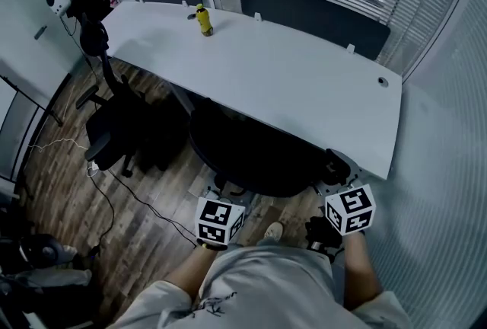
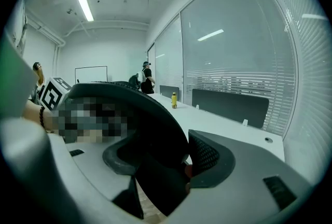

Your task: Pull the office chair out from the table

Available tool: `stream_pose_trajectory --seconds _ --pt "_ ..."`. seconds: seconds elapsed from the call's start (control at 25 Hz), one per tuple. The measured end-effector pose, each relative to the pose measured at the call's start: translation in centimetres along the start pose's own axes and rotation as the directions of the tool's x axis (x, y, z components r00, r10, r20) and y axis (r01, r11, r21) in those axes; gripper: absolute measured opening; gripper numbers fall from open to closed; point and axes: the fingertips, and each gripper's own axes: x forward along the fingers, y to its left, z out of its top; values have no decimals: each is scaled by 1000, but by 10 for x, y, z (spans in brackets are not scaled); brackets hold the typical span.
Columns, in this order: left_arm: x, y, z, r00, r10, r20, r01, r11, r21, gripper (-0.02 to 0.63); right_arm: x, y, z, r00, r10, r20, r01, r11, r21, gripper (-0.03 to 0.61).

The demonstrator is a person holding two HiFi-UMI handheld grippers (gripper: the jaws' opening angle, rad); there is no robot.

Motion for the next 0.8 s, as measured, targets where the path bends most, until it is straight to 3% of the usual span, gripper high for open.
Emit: stream_pose_trajectory --seconds 0.8 --pt "-67 15 -21 999 -31 -30 31 1000 -2 325 -18 71 -6 1000 -7 -29 7 1000 19 232"
